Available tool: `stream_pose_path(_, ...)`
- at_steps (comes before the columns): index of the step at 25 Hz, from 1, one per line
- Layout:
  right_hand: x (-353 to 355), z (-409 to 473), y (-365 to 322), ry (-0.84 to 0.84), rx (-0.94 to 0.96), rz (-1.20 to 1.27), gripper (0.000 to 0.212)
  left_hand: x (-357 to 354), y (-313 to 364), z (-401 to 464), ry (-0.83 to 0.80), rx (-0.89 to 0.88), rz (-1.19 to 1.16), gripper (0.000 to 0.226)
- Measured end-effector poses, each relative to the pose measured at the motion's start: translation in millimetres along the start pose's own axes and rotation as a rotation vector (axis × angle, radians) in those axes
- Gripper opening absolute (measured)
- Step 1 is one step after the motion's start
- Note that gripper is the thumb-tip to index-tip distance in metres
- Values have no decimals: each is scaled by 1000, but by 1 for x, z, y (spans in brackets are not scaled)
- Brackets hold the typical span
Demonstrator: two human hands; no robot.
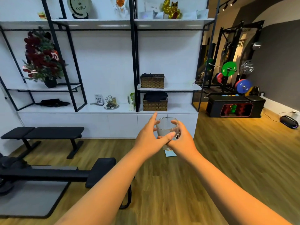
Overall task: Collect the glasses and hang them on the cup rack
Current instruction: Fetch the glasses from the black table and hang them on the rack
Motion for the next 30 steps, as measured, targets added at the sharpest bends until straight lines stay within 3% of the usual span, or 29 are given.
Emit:
stream_pose_path(5,6,53,24,-17,-10,72,81,-26,-7,60,33,19,-60,119)
stream_pose_path(13,-13,152,55,-50,-20,103,92,-22,-50,168,102,2,-64,102)
stream_pose_path(19,-33,258,51,-45,8,169,69,19,-61,281,111,-89,-38,108)
stream_pose_path(22,-45,305,50,-43,16,305,54,35,-64,329,101,-124,-56,106)
stream_pose_path(27,-53,368,59,-61,-35,572,65,50,-63,400,77,-173,-85,95)
stream_pose_path(30,-57,408,60,-93,-27,760,61,53,-52,449,71,-200,-101,89)
Point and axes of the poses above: each hand's wrist, its own z-axis towards the middle knuckle, its own x-axis out of the back of the hand, y = z × x, the point moved 3 cm from there along z, towards the middle knuckle, and after that the axes turned 1 degree about x, right-handed, at the moved point
